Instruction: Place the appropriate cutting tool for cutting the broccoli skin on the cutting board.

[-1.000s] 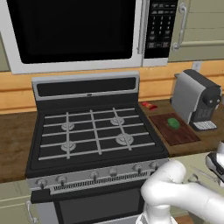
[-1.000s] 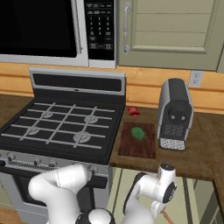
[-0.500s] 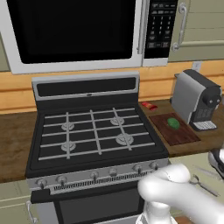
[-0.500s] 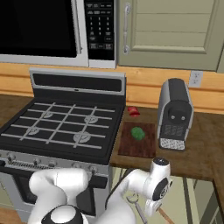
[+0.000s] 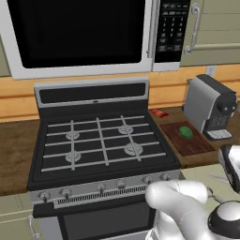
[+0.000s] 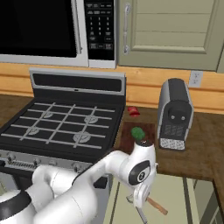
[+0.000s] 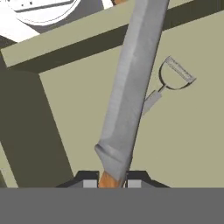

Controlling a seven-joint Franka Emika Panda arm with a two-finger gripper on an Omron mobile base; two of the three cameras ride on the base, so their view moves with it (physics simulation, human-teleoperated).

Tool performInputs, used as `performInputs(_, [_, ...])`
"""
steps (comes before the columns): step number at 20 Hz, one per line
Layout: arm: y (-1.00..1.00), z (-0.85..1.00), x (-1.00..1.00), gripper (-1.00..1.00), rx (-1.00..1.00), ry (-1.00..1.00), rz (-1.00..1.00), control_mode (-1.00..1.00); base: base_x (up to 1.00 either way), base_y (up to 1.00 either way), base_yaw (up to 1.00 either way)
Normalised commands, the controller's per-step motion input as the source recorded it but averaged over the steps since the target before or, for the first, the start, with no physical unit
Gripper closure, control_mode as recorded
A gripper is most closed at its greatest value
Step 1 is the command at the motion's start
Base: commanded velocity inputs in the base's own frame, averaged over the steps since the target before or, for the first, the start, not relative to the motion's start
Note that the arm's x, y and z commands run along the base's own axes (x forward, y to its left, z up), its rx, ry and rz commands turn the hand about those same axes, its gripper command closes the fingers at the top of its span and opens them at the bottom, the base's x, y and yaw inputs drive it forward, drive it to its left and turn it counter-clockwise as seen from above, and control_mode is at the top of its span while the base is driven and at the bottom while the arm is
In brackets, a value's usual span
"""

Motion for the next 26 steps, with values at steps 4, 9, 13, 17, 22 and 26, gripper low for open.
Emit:
performInputs(4, [0.10, 1.00, 0.01, 1.00, 0.00, -0.01, 0.19, -1.00, 0.00, 0.00, 0.00])
performInputs(9, [0.00, 0.95, 0.36, 1.00, 0.00, -0.04, 0.16, -1.00, 0.00, 0.00, 0.00])
performInputs(13, [-0.03, 0.64, 0.71, 1.00, 0.03, -0.06, 0.14, -1.00, 0.00, 0.00, 0.00])
performInputs(17, [-0.09, 0.47, 0.93, 1.00, 0.07, 0.00, 0.10, -1.00, 0.00, 0.00, 0.00])
performInputs(22, [-0.01, 0.04, 1.00, 1.00, 0.03, 0.00, 0.04, -1.00, 0.00, 0.00, 0.00])
performInputs(26, [0.24, -0.39, 0.86, 1.00, -0.04, 0.00, 0.00, -1.00, 0.00, 0.00, 0.00])
